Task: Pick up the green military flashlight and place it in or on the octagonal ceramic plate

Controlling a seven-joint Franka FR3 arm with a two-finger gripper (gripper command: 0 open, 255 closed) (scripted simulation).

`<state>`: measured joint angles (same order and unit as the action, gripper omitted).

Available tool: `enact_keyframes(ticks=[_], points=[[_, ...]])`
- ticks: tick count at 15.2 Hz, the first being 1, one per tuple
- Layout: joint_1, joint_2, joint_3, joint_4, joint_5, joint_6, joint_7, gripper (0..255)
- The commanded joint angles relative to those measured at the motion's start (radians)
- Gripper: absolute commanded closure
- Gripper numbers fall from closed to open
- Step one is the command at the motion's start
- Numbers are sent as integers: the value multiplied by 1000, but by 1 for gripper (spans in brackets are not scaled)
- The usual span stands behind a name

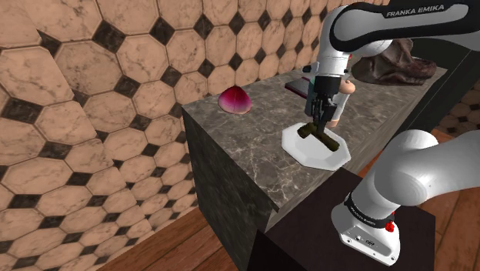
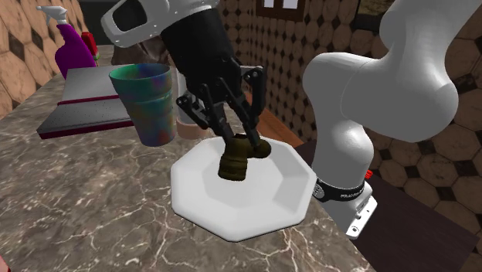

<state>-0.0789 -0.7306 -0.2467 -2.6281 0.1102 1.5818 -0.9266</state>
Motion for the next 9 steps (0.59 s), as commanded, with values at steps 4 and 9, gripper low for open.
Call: enact_keyframes(ticks=[4, 9], points=[[-13, 20, 3, -62, -43, 69, -18, 255], [-15, 32, 0, -89, -44, 107, -26, 255]])
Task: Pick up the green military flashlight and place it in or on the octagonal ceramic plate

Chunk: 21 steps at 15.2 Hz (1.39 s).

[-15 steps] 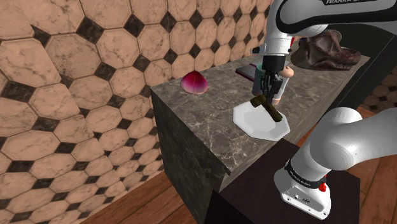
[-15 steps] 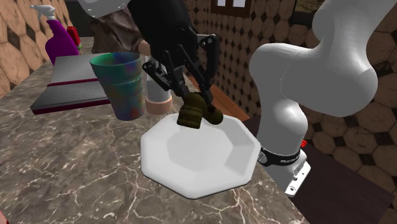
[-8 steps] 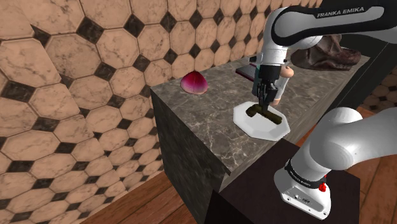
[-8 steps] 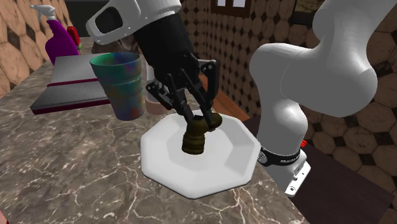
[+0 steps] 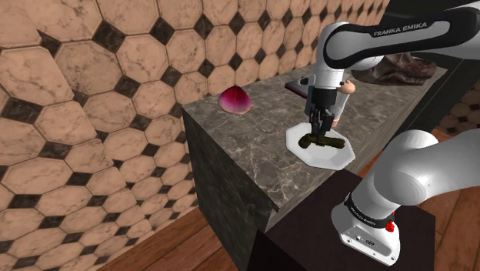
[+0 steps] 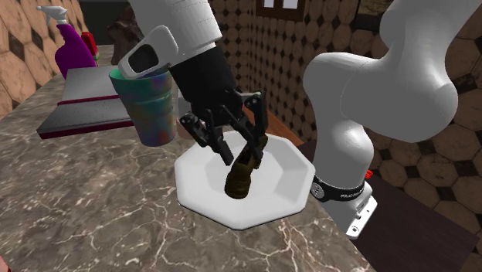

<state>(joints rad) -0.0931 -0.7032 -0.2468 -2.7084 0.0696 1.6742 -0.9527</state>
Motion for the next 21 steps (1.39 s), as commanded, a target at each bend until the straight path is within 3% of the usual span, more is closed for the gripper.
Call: enact_keyframes(ticks=[1, 2, 3, 4, 7, 15, 21], points=[[-1, 5, 0, -8, -4, 14, 0, 255], [-1, 5, 1, -8, -3, 14, 0, 255], [-1, -1, 1, -4, 1, 2, 0, 0], [-1, -1, 1, -4, 1, 2, 0, 0], [-106, -331, -115, -128, -25, 6, -131, 0], [-113, -357, -114, -239, -21, 100, -138, 0], [-113, -357, -114, -239, -21, 100, -138, 0]])
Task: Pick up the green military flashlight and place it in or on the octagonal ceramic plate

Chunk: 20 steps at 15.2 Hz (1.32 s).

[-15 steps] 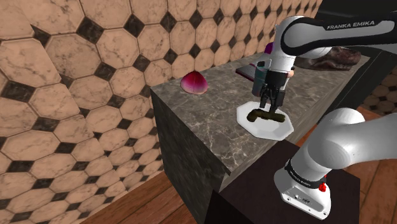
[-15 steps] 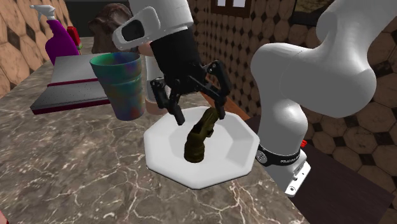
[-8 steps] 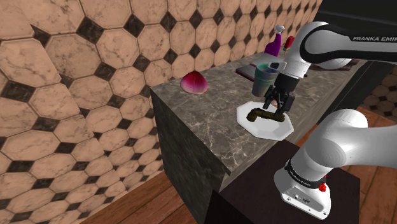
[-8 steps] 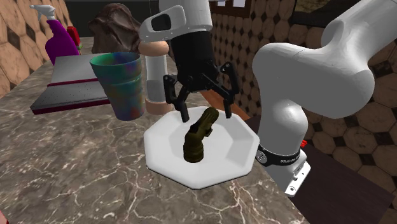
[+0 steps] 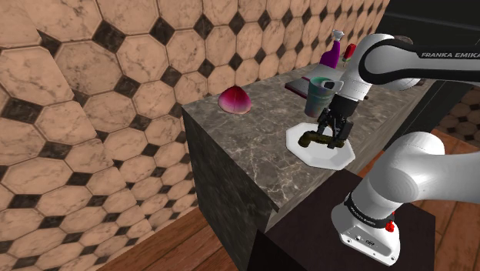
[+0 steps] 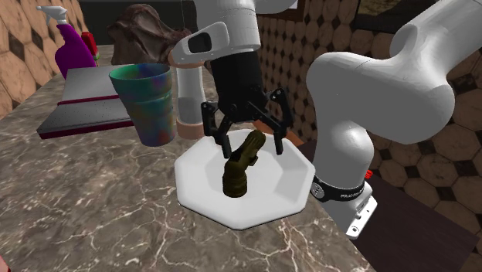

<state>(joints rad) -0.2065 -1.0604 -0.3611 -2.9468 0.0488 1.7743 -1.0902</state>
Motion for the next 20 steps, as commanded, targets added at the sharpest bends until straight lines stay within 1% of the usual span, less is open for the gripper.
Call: enact_keyframes(ticks=[1, 2, 3, 12, 20], points=[[0, 0, 0, 0, 0, 0, 0, 0], [0, 0, 0, 0, 0, 0, 0, 0], [0, 0, 0, 0, 0, 0, 0, 255], [0, 0, 0, 0, 0, 0, 0, 255], [15, -20, 27, 97, 24, -109, 34, 255]])
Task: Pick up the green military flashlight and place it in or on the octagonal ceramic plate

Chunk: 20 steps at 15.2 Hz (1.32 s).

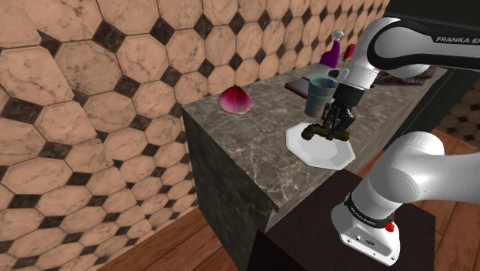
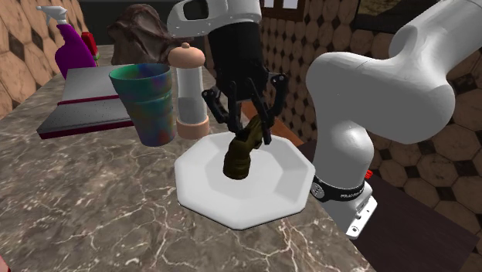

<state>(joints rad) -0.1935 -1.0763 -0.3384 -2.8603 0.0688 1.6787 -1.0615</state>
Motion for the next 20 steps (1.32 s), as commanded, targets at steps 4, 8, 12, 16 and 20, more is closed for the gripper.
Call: enact_keyframes(ticks=[4, 8, 12, 16, 20], points=[[11, -5, 17, 62, 16, -62, 21, 255], [17, -3, 25, 104, 24, -100, 34, 255], [26, 39, 14, 114, 21, -69, 22, 255], [18, 40, 3, 62, 10, -19, 7, 255], [11, 45, -9, 12, -1, 33, -10, 255]])
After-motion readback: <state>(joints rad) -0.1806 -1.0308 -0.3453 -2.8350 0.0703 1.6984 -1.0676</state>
